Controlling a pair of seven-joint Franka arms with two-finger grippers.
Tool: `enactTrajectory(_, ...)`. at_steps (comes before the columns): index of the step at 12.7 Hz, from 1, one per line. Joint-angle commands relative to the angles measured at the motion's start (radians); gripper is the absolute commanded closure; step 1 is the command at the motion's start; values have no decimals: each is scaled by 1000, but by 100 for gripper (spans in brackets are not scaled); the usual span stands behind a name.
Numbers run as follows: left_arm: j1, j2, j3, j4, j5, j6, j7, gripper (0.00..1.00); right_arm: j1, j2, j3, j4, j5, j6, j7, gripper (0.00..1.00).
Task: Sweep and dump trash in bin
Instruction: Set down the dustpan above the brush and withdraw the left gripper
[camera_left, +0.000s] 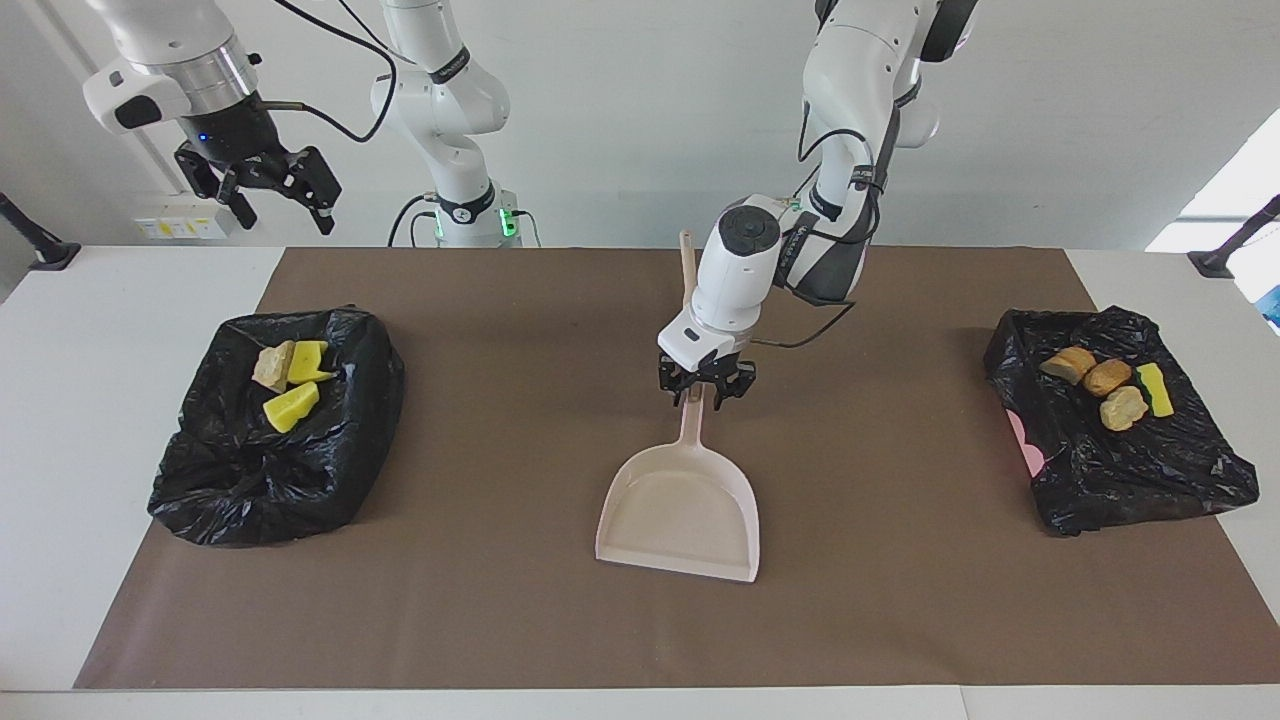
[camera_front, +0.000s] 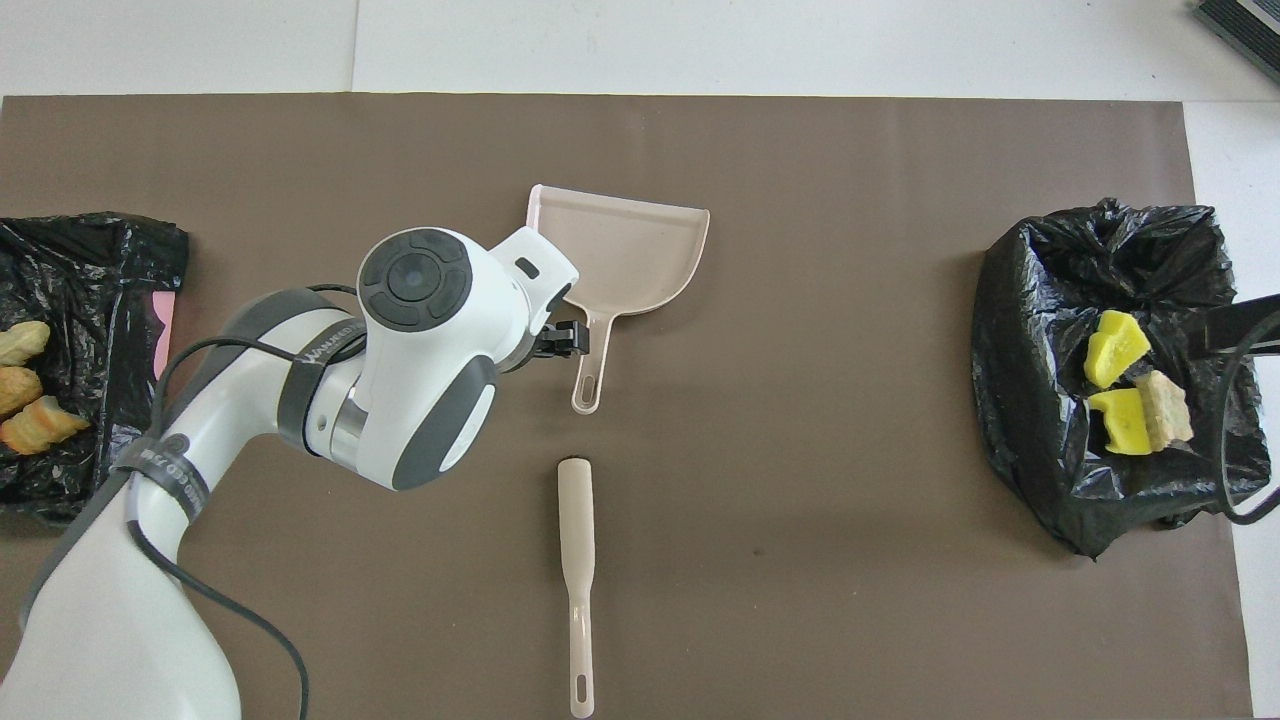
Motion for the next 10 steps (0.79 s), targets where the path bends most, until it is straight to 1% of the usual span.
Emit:
enactTrajectory(1,75,-72,-2,-16,-4,-120,33,0,-5,-18,4,-20,18,3,9,0)
enactTrajectory(6,226,-198,-4,-20,-2,-280,272,0,-6,-18,4,-20,18,3,9,0)
enactTrajectory(10,326,-271,-2,2,-1,-387,427,0,-6,-18,4,-20,18,3,9,0)
